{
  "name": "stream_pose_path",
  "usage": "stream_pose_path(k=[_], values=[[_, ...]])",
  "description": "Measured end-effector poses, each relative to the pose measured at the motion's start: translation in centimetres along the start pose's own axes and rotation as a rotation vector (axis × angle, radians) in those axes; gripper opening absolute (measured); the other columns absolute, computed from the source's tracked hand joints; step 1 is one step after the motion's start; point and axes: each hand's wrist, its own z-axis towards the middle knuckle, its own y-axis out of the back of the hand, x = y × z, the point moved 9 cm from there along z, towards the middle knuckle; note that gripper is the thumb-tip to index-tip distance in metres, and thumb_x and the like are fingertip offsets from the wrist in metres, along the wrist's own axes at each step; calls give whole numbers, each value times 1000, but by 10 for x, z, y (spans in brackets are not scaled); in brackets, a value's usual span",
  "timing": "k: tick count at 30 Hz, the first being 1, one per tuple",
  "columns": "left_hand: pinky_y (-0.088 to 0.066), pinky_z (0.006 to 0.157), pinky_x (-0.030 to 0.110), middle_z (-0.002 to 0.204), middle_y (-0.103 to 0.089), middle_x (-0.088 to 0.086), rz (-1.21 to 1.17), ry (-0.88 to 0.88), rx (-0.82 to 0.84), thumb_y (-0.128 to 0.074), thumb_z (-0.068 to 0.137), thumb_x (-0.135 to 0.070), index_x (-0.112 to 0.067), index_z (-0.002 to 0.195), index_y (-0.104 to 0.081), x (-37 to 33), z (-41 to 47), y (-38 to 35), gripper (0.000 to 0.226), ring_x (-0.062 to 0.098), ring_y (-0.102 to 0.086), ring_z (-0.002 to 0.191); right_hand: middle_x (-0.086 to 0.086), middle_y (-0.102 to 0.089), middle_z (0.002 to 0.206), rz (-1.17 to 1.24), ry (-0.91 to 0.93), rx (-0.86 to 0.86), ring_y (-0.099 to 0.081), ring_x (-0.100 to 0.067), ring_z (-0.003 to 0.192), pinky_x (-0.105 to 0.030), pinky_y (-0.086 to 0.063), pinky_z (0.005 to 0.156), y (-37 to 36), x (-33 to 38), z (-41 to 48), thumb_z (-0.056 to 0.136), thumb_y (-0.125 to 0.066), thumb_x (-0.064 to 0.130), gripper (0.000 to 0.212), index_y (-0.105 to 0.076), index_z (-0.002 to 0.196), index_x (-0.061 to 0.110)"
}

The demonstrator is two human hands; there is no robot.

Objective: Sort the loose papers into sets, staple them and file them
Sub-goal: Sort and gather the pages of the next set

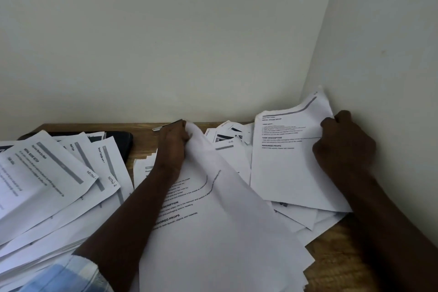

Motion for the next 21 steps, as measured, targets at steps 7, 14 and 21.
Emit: stream_pose_path(k=[7,14,21], values=[[-19,53,31,52,-29,-13,-37,69,-24,-39,84,6,-27,49,-34,12,7,-1,48,7,-25,52,-28,-39,152,-111,206,-120,-41,-49,136,-54,-31,104,-7,45,-15,74,-60,17,59,-58,130,-1],[-28,57,36,66,-37,7,-52,53,54,-47,64,-18,0,64,-43,11,7,-2,18,20,-34,63,12,-62,92,596,171,307,-54,-12,96,-33,-43,79,-33,108,-58,94,-61,56,27,-68,89,31],[-18,58,37,52,-32,-8,-14,0,125,-42,62,-15,-23,42,-39,-4,-2,-13,21,16,-26,56,17,-67,94,638,25,443,-58,-8,95,-33,-48,83,-50,101,-67,84,-78,46,35,-59,112,37]])
